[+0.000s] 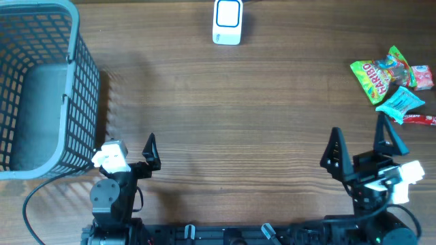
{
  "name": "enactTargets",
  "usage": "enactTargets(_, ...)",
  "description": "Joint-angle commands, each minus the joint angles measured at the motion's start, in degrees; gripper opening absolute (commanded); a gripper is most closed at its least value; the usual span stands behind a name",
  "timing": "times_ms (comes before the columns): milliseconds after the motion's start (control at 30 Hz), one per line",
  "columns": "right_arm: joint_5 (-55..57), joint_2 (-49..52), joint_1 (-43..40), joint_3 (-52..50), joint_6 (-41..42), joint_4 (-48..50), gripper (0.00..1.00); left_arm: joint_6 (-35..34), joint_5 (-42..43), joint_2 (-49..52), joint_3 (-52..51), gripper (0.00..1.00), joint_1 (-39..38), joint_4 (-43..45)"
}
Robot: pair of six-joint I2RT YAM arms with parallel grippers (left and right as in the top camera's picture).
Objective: Scan the item barcode
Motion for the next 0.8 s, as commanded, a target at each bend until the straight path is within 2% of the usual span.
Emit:
enactTargets(0, 1.36, -0.96, 0.37, -6.67, -4.74, 6.93, 1.0, -0.13, 0.66, -0.24, -0.26, 1.0, 0.22, 0.13)
enactTargets(133, 2.84, -0.98, 0.39, -13.81, -4.57, 15.19, 1.0, -0.13, 0.66, -0.24, -0.26, 1.0, 0.22, 0.13)
enactTargets(333, 3.45, -0.98, 0.44, -13.75, -7.54, 5.88, 1.0, -0.13, 0.68, -0.24, -0.26, 1.0, 0.22, 0.13)
enactTargets(667, 5.2, -0.98, 0.44, -13.75, -7.52, -15.91, 1.0, -0.13, 0.66, -0.24, -0.26, 1.0, 0.22, 0.13)
enactTargets(767, 5.38, -0.98, 0.44, -13.75, -7.5, -16.85, 0.99, -0.13, 0.68, -0.24, -0.26, 1.0, 0.22, 0.13)
